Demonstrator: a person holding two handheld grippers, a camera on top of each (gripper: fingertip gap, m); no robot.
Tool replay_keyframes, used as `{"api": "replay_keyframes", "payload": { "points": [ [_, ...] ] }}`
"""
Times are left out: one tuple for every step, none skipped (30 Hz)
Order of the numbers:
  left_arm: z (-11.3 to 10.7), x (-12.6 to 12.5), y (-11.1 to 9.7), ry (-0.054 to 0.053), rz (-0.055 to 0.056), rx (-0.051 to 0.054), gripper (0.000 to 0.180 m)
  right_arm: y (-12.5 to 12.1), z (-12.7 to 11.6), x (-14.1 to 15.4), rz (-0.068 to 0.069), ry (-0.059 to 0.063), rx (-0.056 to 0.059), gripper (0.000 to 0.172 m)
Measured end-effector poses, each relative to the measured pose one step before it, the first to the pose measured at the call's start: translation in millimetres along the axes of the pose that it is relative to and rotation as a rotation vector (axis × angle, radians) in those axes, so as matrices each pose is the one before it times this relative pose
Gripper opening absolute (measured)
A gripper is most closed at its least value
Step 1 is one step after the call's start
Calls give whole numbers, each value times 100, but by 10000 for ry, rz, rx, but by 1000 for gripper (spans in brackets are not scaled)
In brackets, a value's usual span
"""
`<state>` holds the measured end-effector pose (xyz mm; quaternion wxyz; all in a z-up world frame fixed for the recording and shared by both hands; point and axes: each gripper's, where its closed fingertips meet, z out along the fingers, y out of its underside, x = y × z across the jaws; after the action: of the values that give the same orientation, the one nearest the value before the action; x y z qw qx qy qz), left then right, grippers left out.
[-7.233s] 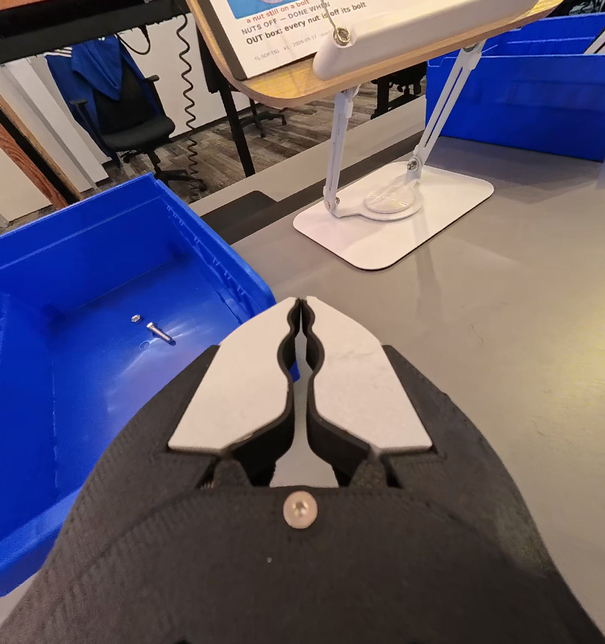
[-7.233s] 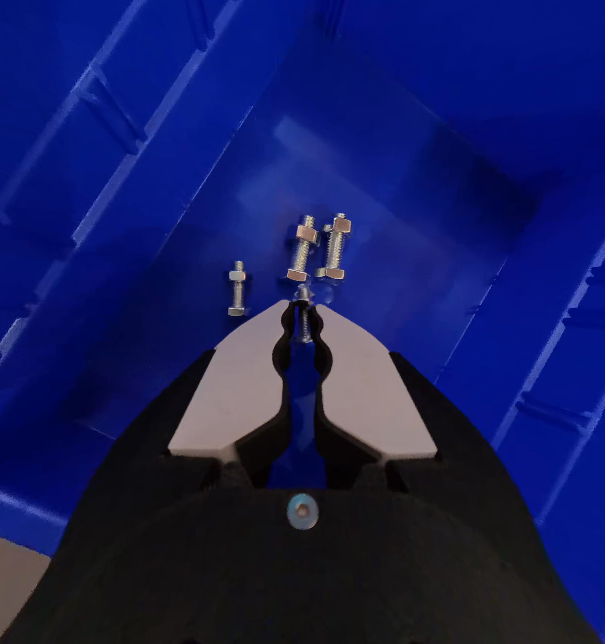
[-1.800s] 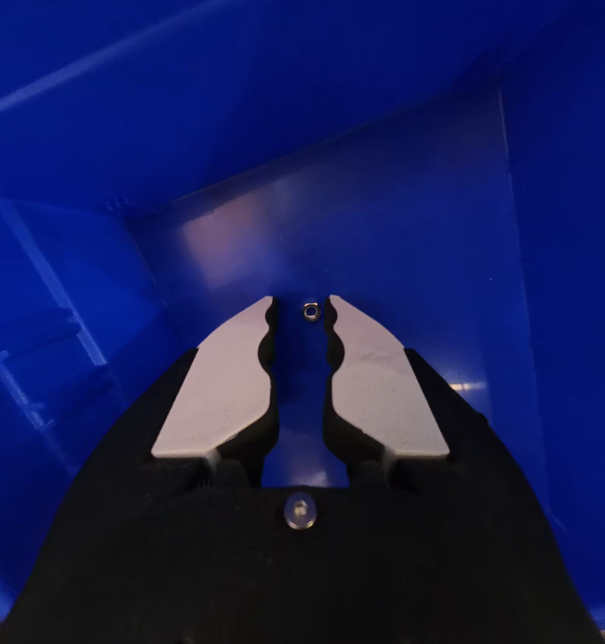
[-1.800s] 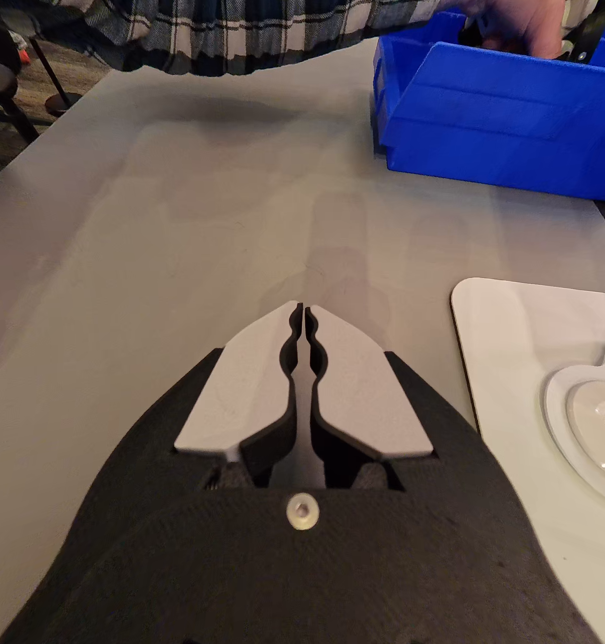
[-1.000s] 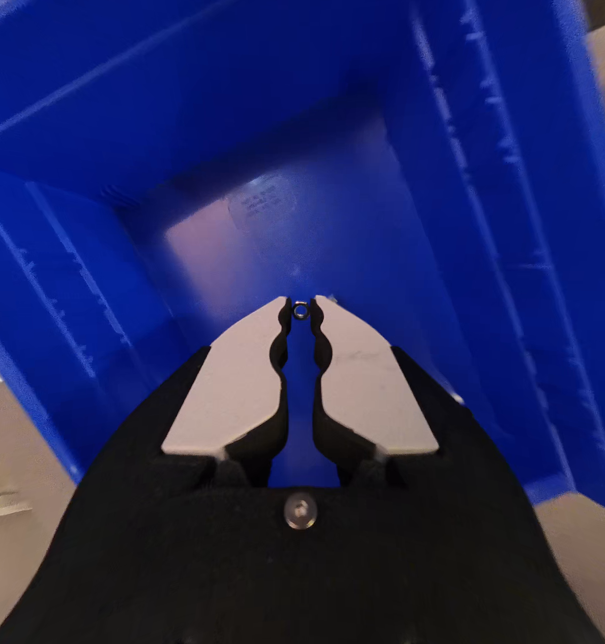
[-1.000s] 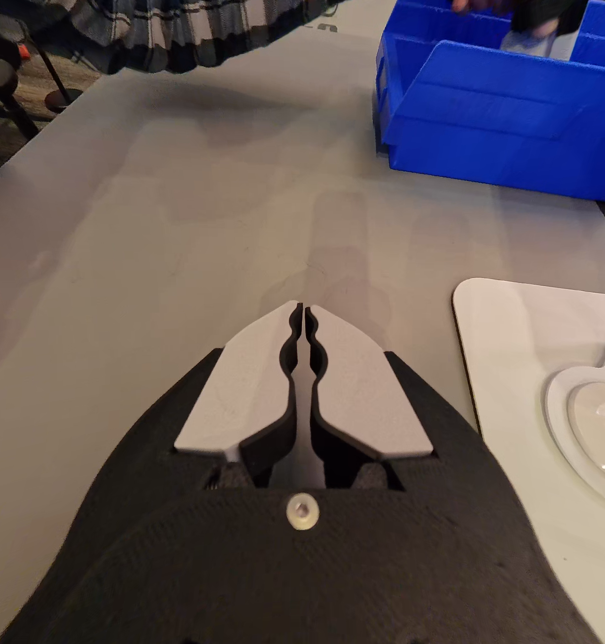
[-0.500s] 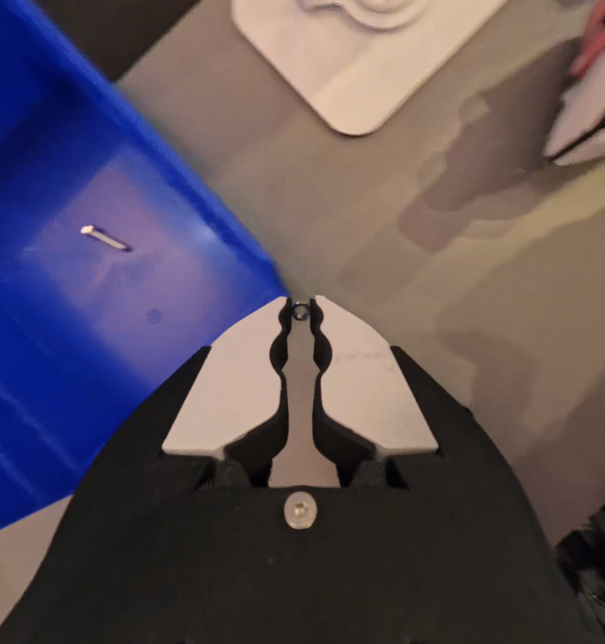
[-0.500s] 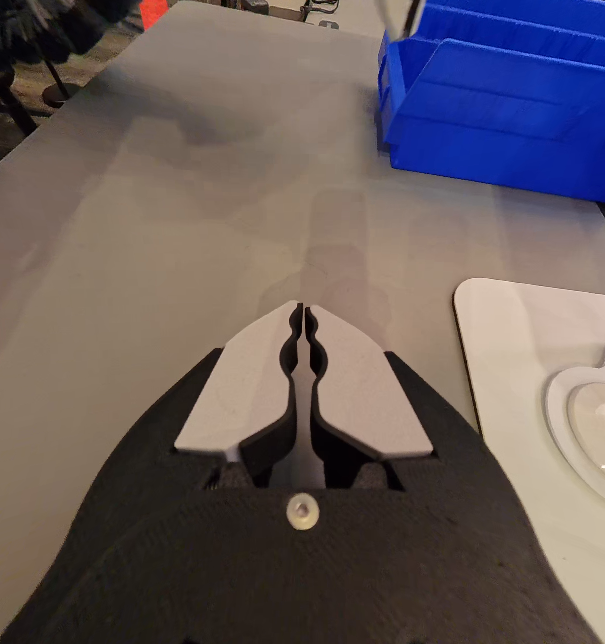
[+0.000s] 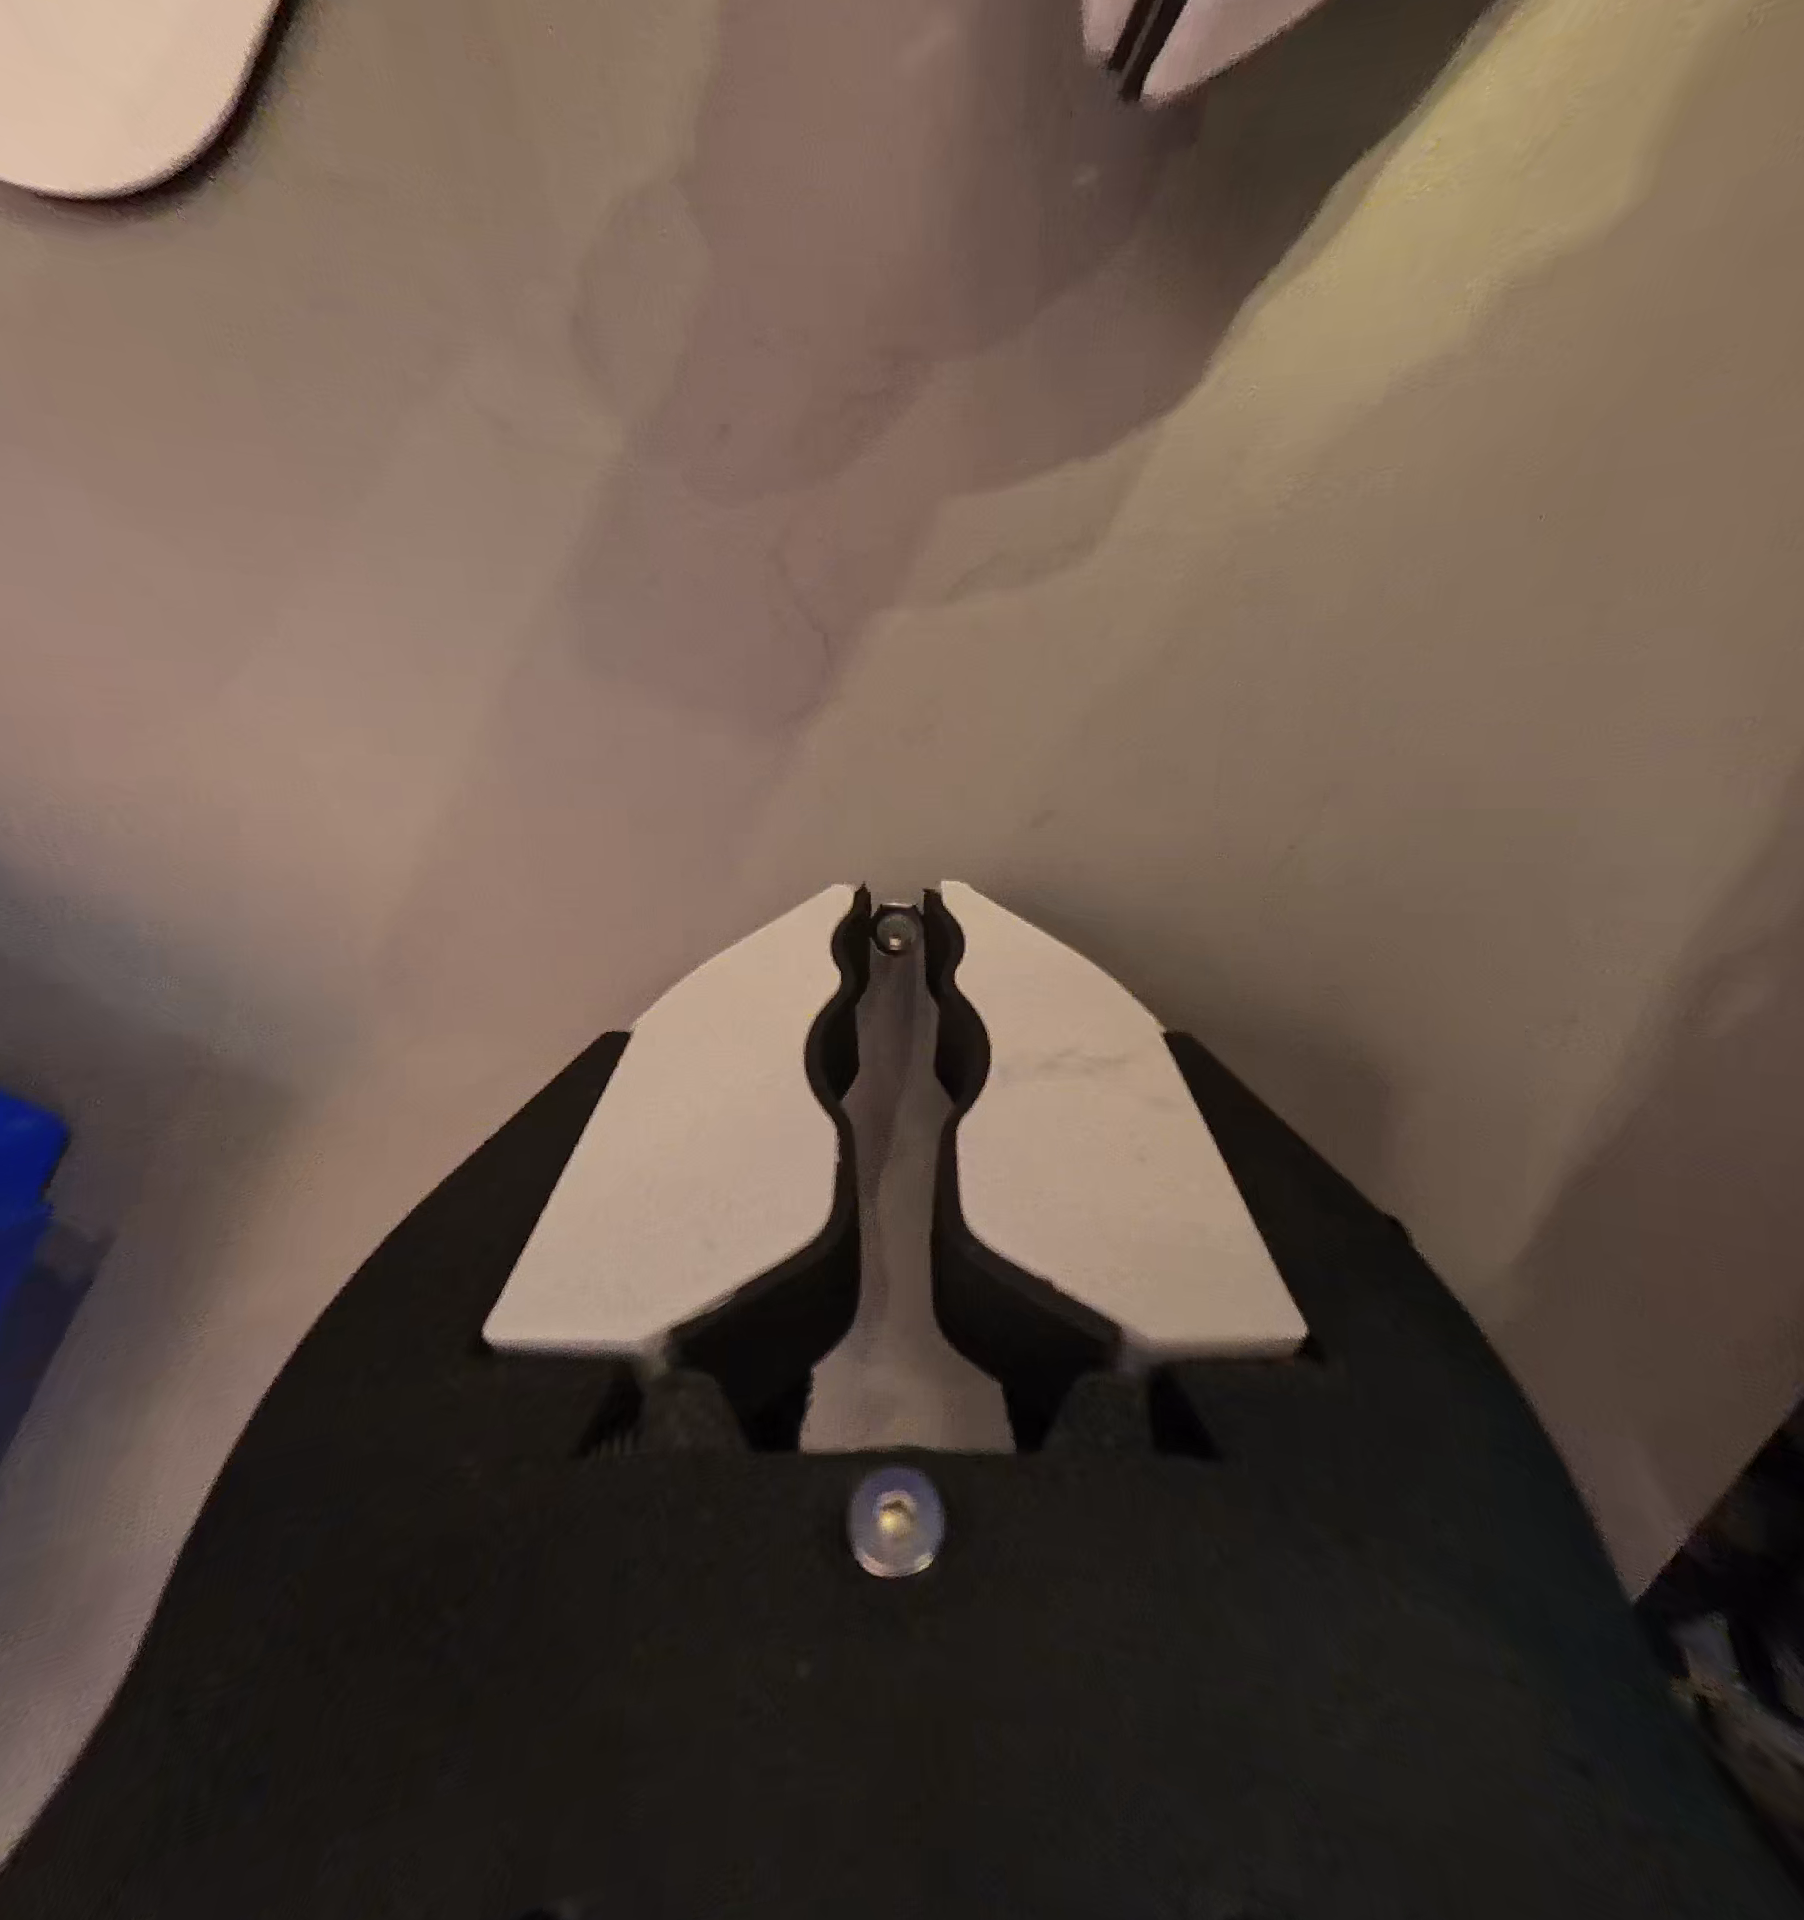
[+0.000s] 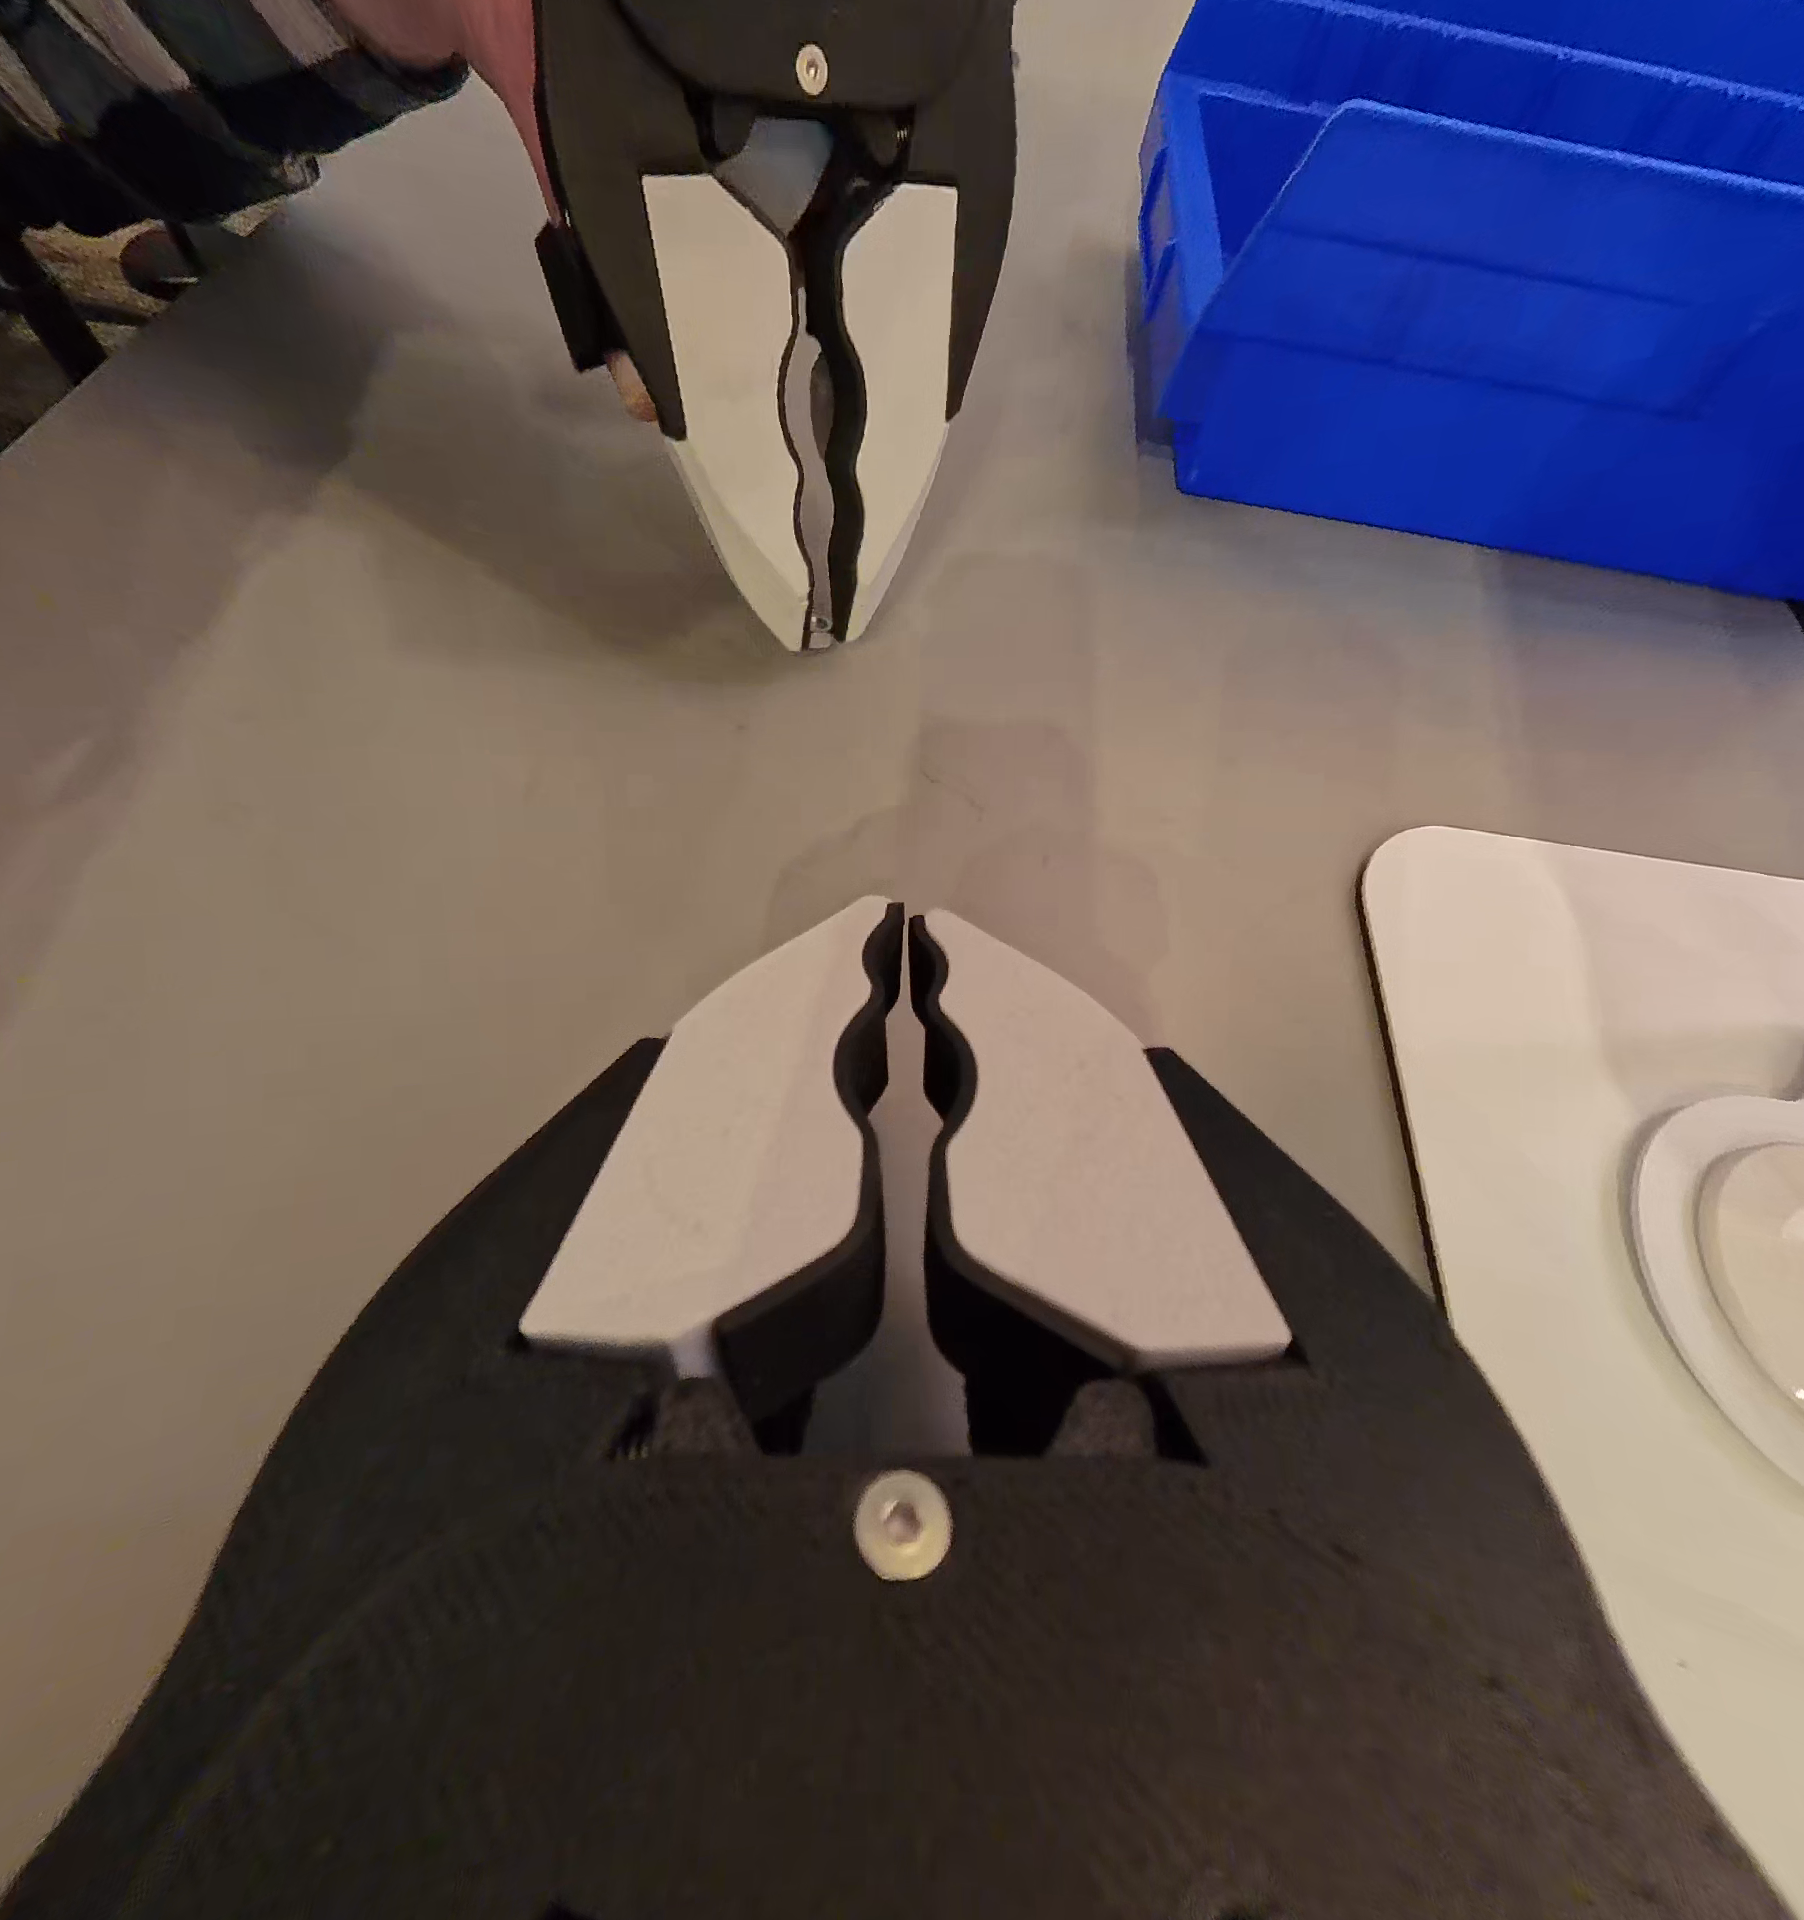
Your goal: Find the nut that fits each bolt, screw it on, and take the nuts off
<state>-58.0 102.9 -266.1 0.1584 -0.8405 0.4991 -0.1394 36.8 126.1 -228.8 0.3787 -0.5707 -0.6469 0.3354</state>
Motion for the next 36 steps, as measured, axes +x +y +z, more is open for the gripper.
{"api": "replay_keyframes", "payload": {
  "points": [
    [95, -28, 173, 17, -4, -73, 9, -1, -5, 2, -1, 2, 5, 1],
    [73, -40, 53, 54, -70, 9, 10, 0, 0, 3, -3, 1, 0, 1],
    [96, 30, 173, 101, -75, -63, 10, 11, 9, -8, -6, -1, -7, 1],
    [108, 0, 169, 53, -91, -73, 13, 13, 8, -11, -8, -5, -8, 1],
    [-70, -34, -148, -9, -84, 124, 16, -1, 6, -9, -10, -5, -4, 1],
    [-12, 20, 135, -2, -16, -66, 19, 0, -1, -6, -8, -1, -1, 1],
    [-83, 143, 74, 50, 68, -7, 22, 9, 4, -8, -6, -1, -1, 1],
    [-177, 174, -99, 101, -20, 124, 25, 0, -1, -12, -5, -4, -1, 1],
    [-357, 35, -141, 48, -103, 189, 28, 8, -10, -2, -2, -2, -2, 1],
    [-530, -6, 106, 21, -21, 39, 29, 7, 5, -10, -2, 0, 0, 1],
    [-841, -100, -45, -36, 10, 140, 29, 5, -9, -2, 0, -1, 0, 1],
    [-1196, -520, -229, -249, -32, 253, 29, 2, -1, -1, 0, -1, -2, 1],
    [-1466, -1147, -195, -512, -81, 218, 28, 3, -2, 2, -3, 0, -2, 1],
    [-1576, -1626, -131, -636, -142, 157, 27, 12, 9, 0, -3, -1, -7, 1],
    [-1562, -2026, -140, -687, -216, 145, 27, 10, 15, -9, -4, -2, -10, 1],
    [-1448, -2359, -353, -732, -284, 254, 27, 4, 3, -2, -7, 1, -8, 1],
    [-1091, -2427, -451, -634, -277, 249, 27, 8, 16, -1, -8, 2, -8, 1],
    [-646, -2432, -436, -537, -322, 152, 26, 17, 6, -5, -7, 0, -11, 1],
    [-187, -2367, -432, -474, -335, 56, 26, 12, 14, -4, -7, 1, -11, 1],
    [269, -2181, -454, -380, -280, 4, 26, 6, 11, -8, -11, 4, -4, 1],
    [736, -1779, -383, -127, -342, -82, 26, 0, -1, 4, -10, 5, -1, 1],
    [1059, -1148, -335, 214, -379, -166, 27, 11, 8, -14, -7, 1, -8, 1],
    [1255, -918, -462, 249, -298, -115, 28, 15, 7, -5, -10, -1, -10, 1],
    [1367, -952, -399, 112, -284, -166, 28, -2, 5, -9, -12, 1, -5, 1],
    [1428, -859, -238, 15, -166, -293, 28, 12, 2, -10, -8, -4, -4, 1],
    [1355, -735, -128, -32, -43, -354, 28, 9, -5, -11, 1, -8, -7, 1],
    [1225, -747, -295, -93, -99, -221, 28, 5, -15, -8, 1, -4, 4, 1],
    [1146, -736, -407, -138, -136, -110, 28, -12, -21, -2, -2, -2, 14, 1],
    [1132, -350, -175, 47, -96, -221, 28, -6, -3, -7, 1, -4, 8, 1],
    [1103, -285, 39, 55, -98, -331, 28, 6, -9, 3, 2, -4, 0, 1],
    [982, -589, 112, -203, -62, -333, 28, -5, 8, -7, -4, -1, -1, 1],
    [844, -464, 84, -190, -15, -277, 29, 0, -1, -6, -9, -1, -1, 1],
    [719, -74, -59, 33, -47, -139, 29, 10, 10, -9, -8, -3, -6, 1],
    [562, -21, -70, 46, -39, -89, 29, 1, 4, -17, -8, -3, -7, 1],
    [442, -127, 25, -65, 56, -122, 29, 1, -1, -5, -7, -1, -2, 1],
    [360, -161, 9, -80, 22, -91, 29, -1, 1, -2, -1, -2, 1, 1]
  ]
}}
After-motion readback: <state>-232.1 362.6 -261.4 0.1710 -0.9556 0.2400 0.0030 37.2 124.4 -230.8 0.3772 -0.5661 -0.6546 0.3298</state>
